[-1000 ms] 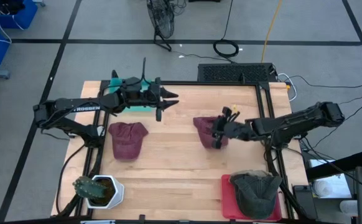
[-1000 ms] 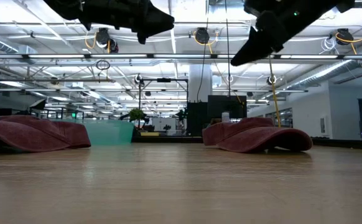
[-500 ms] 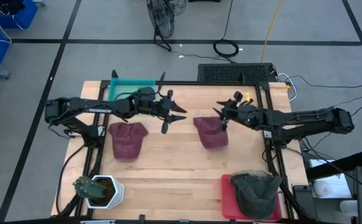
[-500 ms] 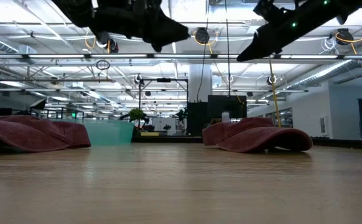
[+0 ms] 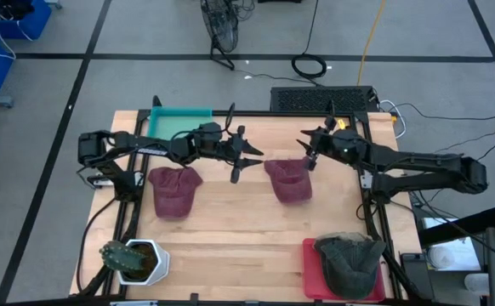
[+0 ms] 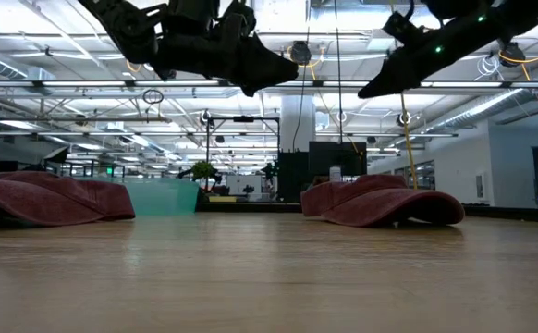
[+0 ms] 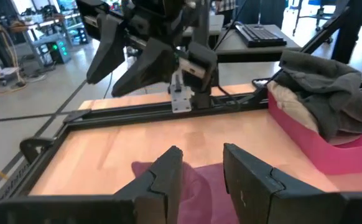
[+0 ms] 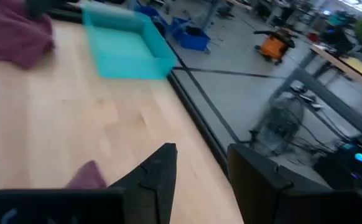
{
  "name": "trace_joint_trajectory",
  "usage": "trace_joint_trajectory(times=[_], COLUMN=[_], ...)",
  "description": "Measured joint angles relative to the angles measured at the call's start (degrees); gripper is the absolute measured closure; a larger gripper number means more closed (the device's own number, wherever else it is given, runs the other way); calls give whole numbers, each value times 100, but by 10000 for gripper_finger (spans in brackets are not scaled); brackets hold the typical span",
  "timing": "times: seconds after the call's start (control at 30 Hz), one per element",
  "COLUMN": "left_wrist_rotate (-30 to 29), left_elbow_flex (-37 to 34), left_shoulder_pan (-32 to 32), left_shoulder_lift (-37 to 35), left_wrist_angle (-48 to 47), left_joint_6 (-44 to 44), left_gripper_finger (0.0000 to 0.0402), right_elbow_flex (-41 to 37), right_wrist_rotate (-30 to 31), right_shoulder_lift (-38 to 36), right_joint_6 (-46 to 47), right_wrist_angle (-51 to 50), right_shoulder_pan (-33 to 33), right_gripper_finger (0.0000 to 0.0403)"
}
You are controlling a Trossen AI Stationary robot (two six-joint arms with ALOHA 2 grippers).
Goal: Pick & Place hat
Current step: Put the right red cap into the blue bin
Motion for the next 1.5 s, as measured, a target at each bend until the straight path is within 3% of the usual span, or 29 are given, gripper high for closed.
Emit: trace_joint_trajectory(times=[0.3, 0.5, 0.77, 1.03, 1.27, 1.5], left_wrist_rotate=[11, 8, 2, 288, 325, 212], left_elbow_flex=[0, 0, 0, 0, 0, 0], left_shoulder_pan=[-5, 142, 282, 127, 50, 135], left_shoulder_lift=[-2, -2, -2, -4, -4, -4], left_wrist_angle=[-4, -74, -182, -414, -773, -775], left_joint_6=[238, 307, 40, 9, 256, 285], left_gripper_finger=[282, 282, 282, 282, 282, 282], right_elbow_flex=[0, 0, 0, 0, 4, 4], right_wrist_rotate=[-1952, -1813, -1838, -1862, -2609, -2583], right_shoulder_lift=[-909, -671, -14, -12, -29, -18], right_joint_6=[911, 909, 872, 901, 797, 157], right_wrist_angle=[-737, -931, -425, -323, -428, -498], right_shoulder_pan=[7, -8, -6, 12, 12, 3], right_gripper_finger=[273, 273, 273, 273, 273, 273])
